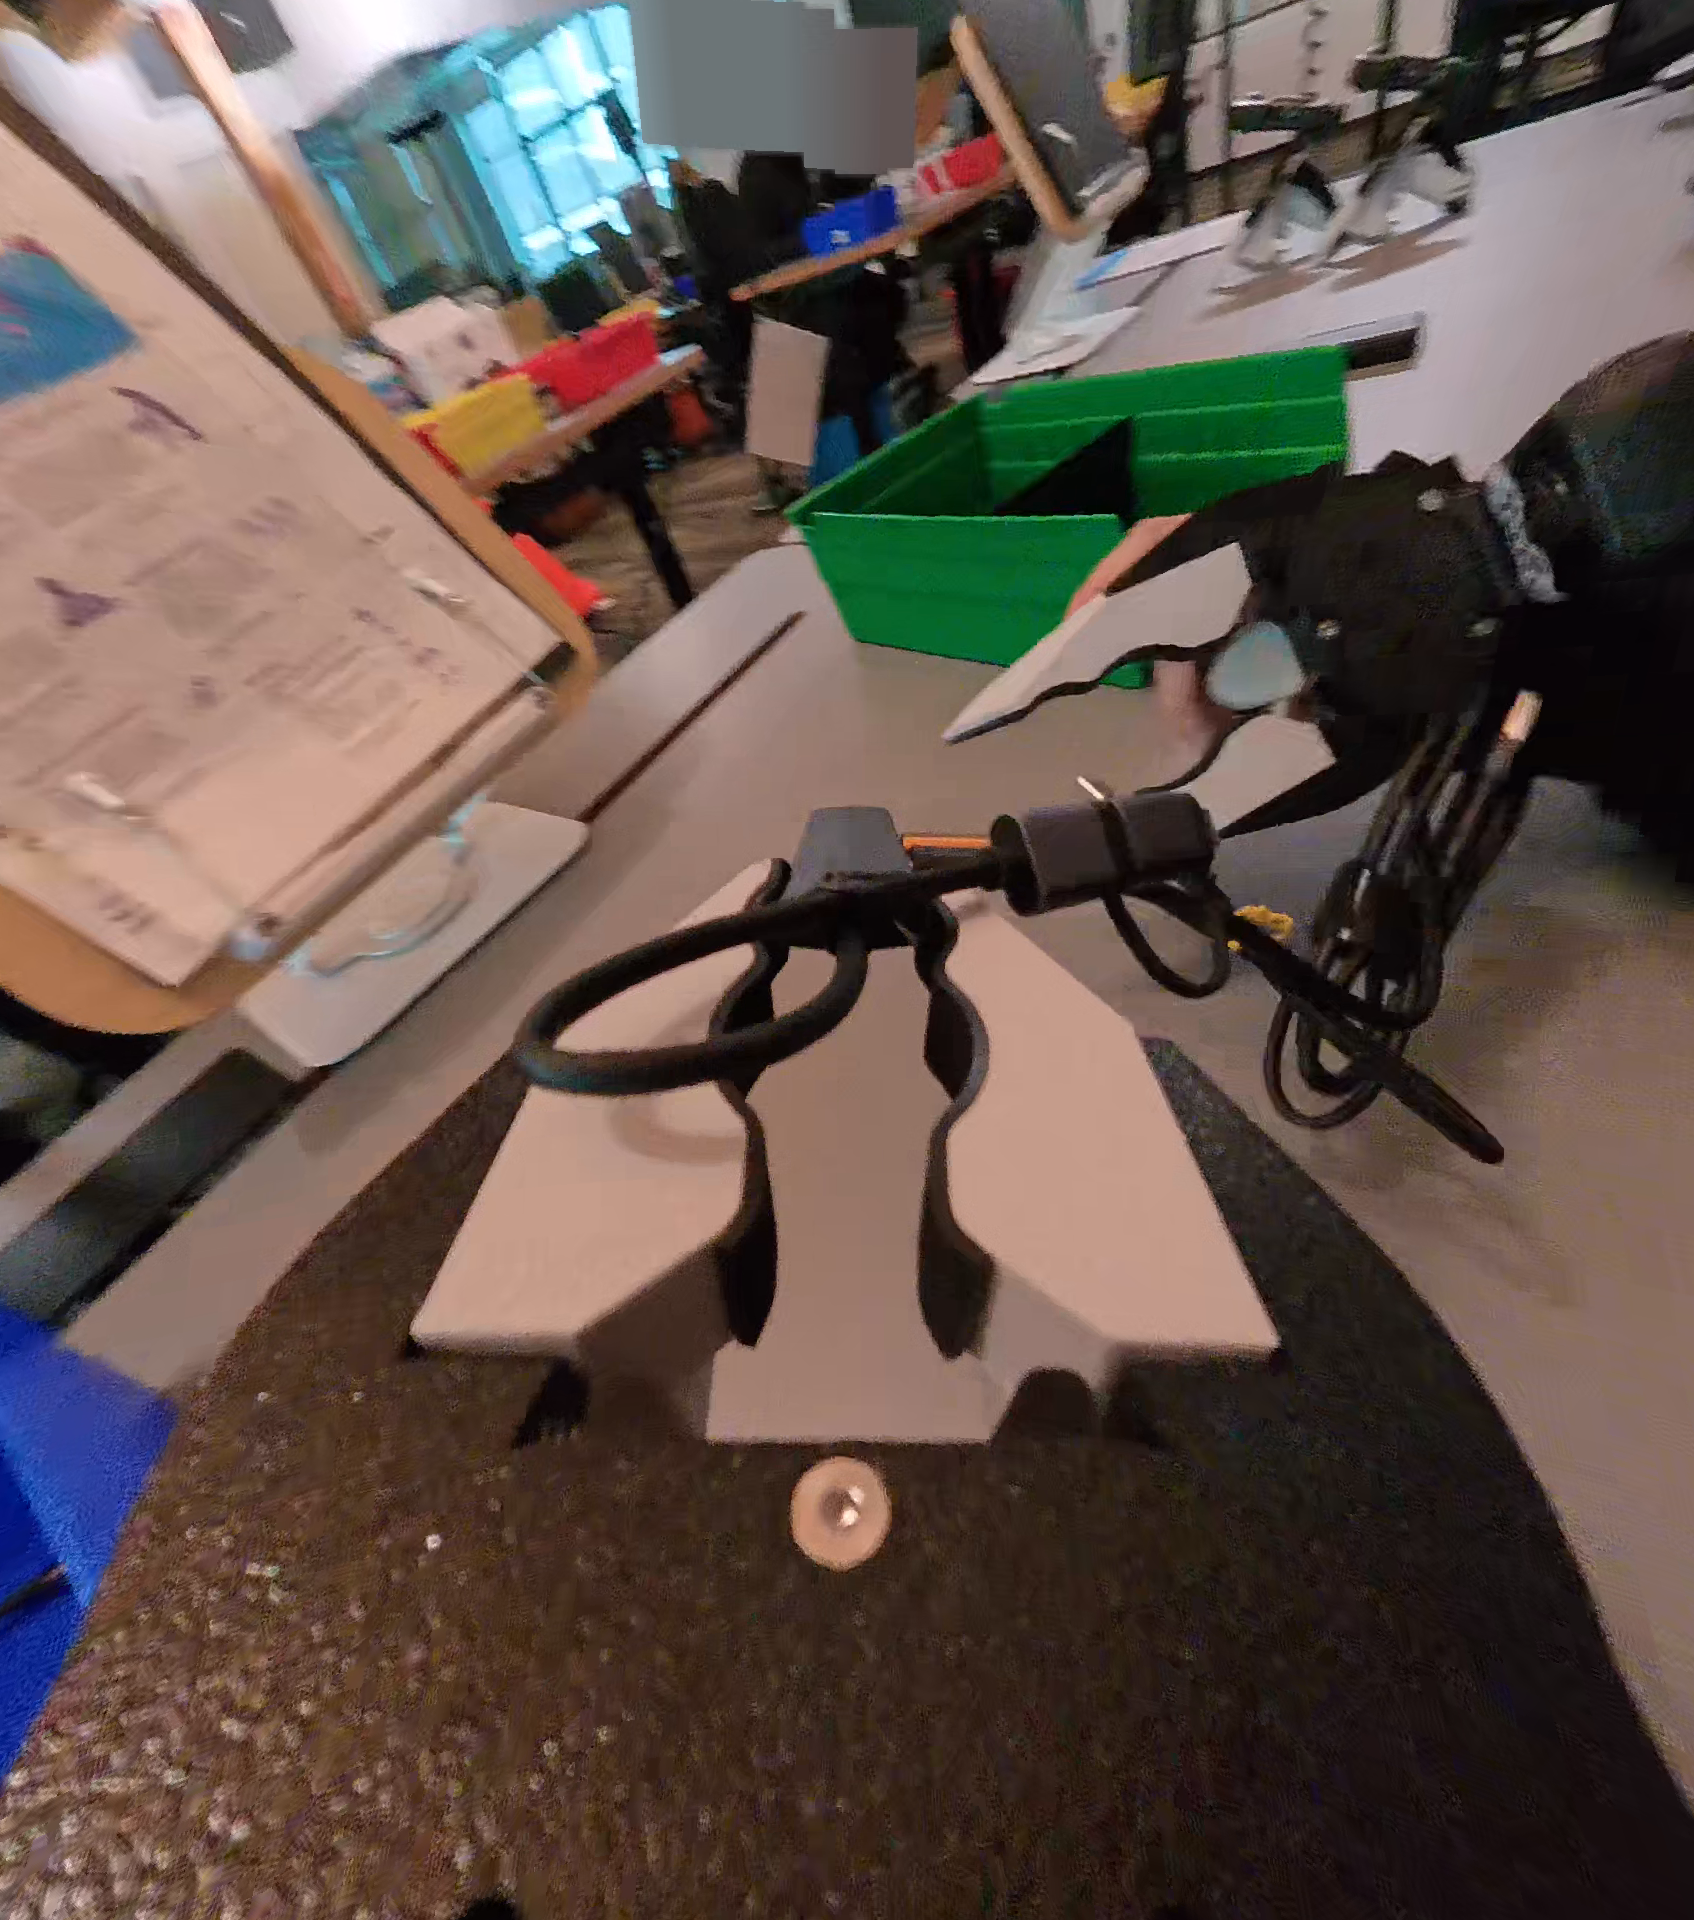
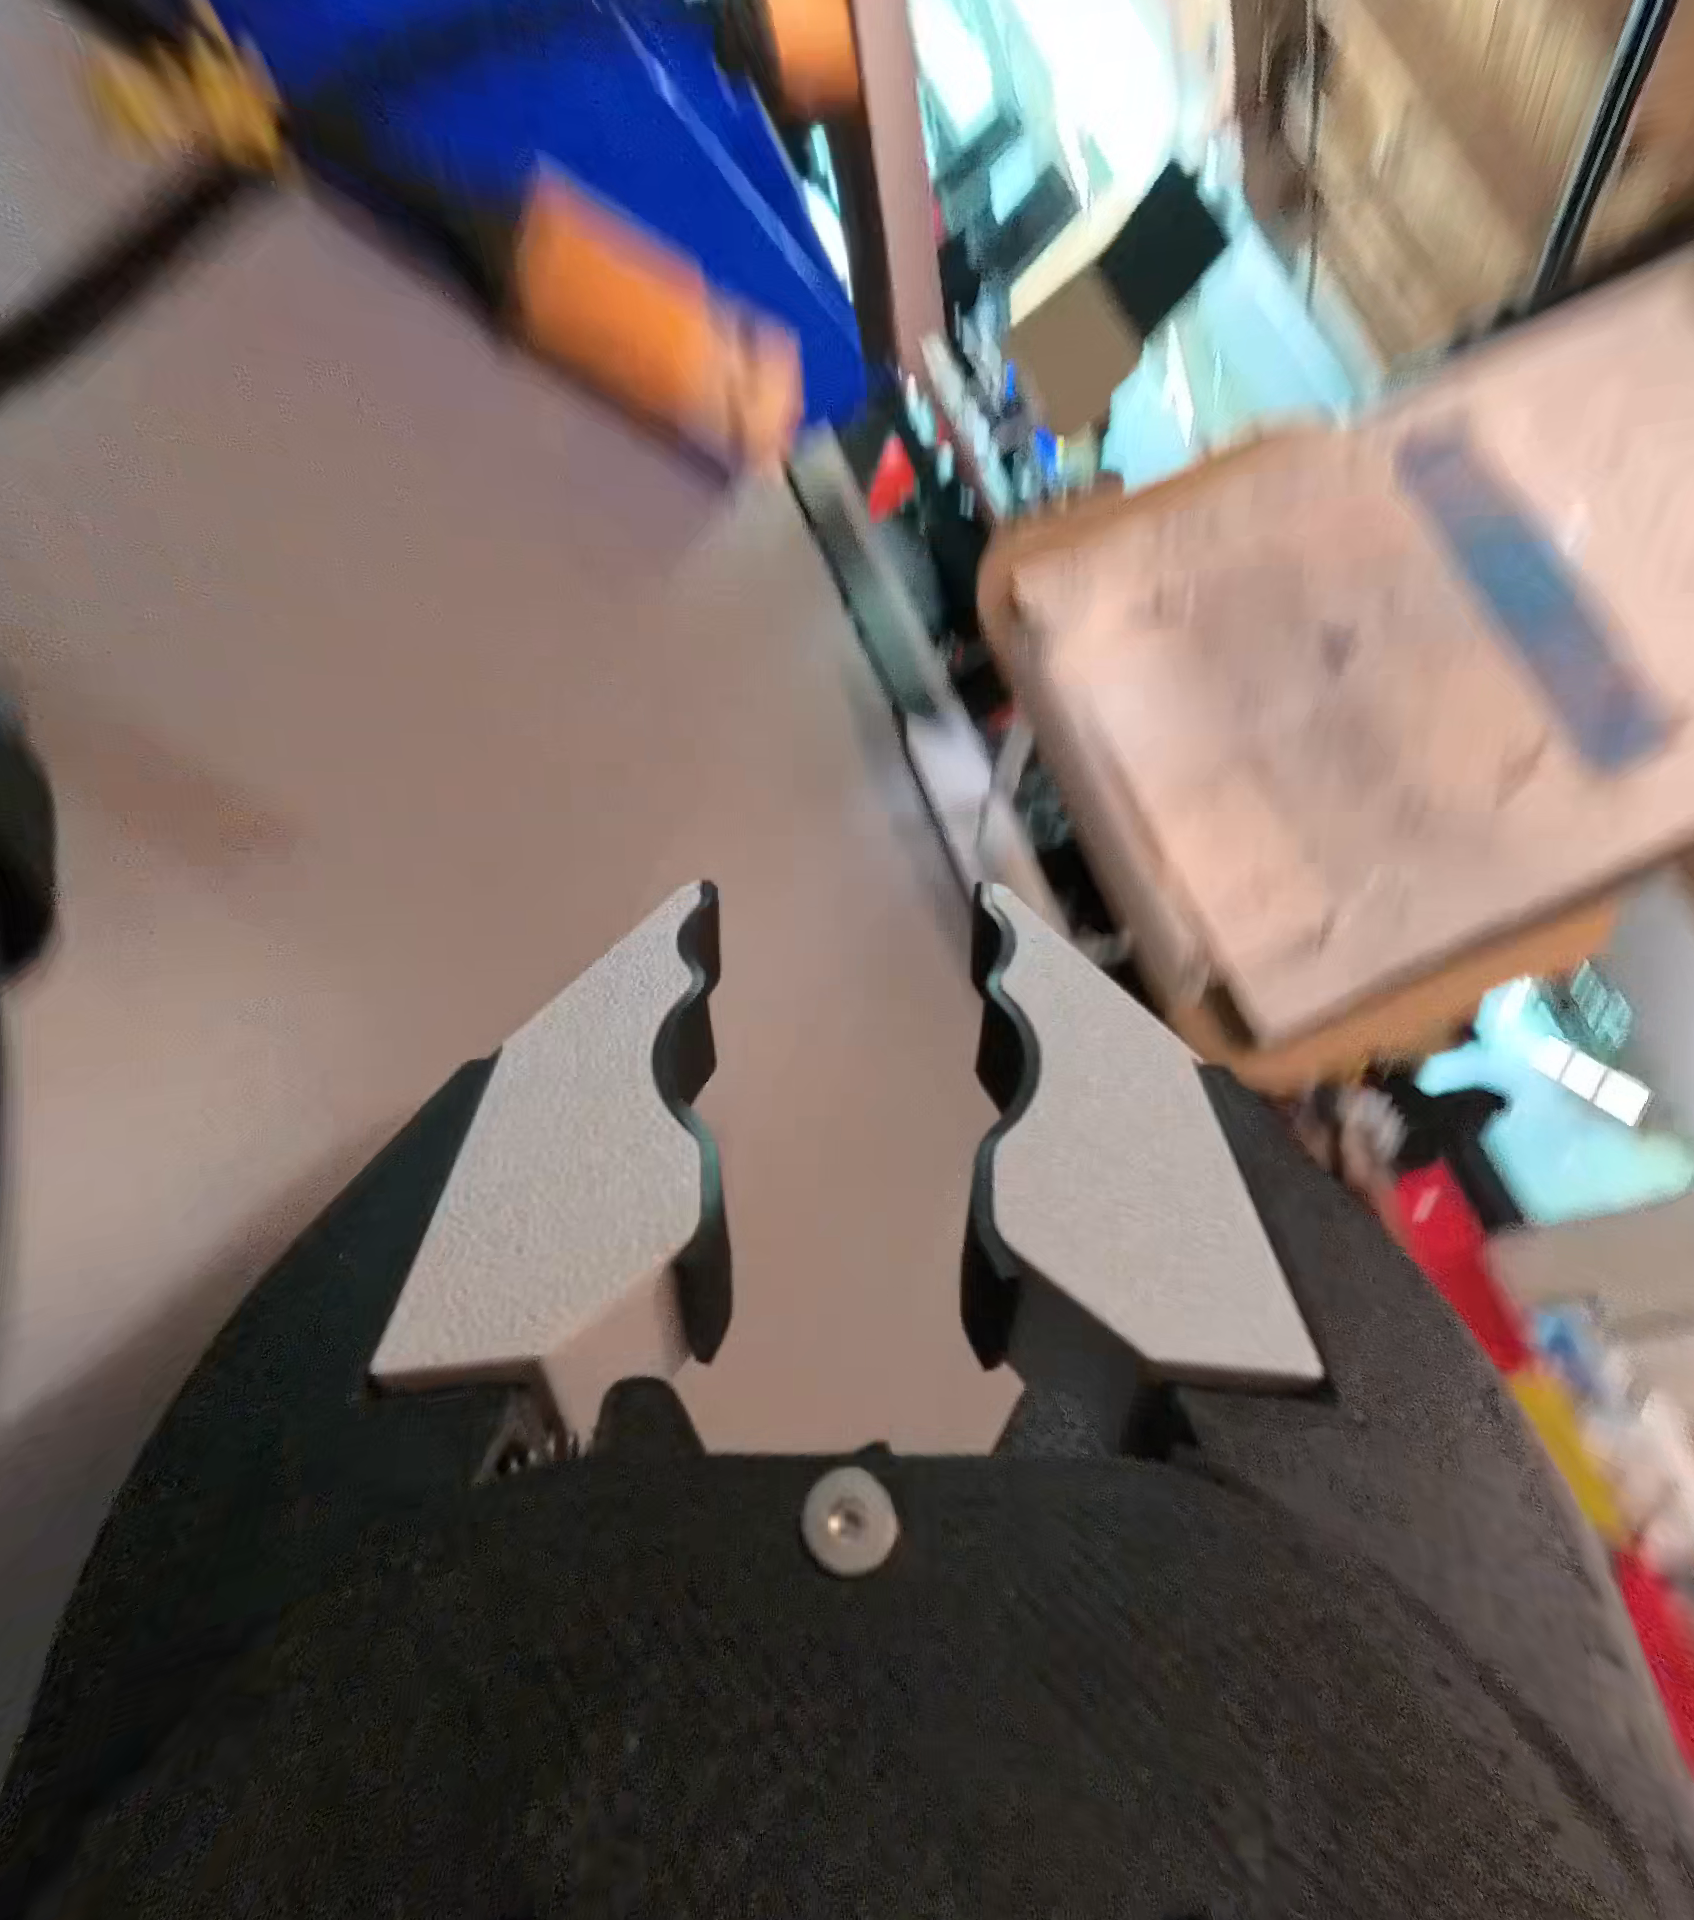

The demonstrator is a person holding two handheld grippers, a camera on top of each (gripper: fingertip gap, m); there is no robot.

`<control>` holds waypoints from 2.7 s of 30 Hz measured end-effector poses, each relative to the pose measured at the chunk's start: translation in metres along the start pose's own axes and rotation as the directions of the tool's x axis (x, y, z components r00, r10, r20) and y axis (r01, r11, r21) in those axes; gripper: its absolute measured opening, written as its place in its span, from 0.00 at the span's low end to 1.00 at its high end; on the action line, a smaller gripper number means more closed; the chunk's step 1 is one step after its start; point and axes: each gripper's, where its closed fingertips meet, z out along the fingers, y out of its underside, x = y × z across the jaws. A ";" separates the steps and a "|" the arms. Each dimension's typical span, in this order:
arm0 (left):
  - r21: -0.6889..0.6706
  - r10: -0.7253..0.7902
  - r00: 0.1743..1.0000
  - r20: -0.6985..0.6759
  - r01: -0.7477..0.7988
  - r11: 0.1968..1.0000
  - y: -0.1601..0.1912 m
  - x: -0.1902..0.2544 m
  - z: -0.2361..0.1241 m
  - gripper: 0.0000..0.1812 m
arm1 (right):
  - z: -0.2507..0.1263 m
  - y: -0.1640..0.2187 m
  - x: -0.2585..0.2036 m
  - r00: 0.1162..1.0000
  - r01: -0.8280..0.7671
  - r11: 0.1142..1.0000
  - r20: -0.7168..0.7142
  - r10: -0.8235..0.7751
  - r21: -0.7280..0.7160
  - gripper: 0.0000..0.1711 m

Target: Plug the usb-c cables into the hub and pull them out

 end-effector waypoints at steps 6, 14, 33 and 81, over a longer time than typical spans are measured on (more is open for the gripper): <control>-0.069 0.356 0.867 0.347 -0.356 0.932 -0.009 -0.036 0.001 0.12 | -0.037 0.003 0.068 0.776 -0.619 0.760 0.007 0.630 0.197 0.42; 0.089 0.277 0.794 0.542 -0.382 0.920 -0.031 -0.074 0.057 0.12 | 0.017 -0.083 0.097 0.652 -0.751 0.546 0.292 0.699 0.371 0.32; 0.236 0.013 0.926 0.377 -0.110 0.966 0.019 -0.072 0.091 0.11 | 0.073 -0.034 0.058 0.574 -0.817 0.489 0.362 0.735 0.305 0.09; 0.276 -0.197 0.794 0.574 0.039 0.960 0.020 -0.139 0.023 0.12 | 0.018 -0.036 0.129 0.568 -0.768 0.449 0.163 0.807 0.456 0.04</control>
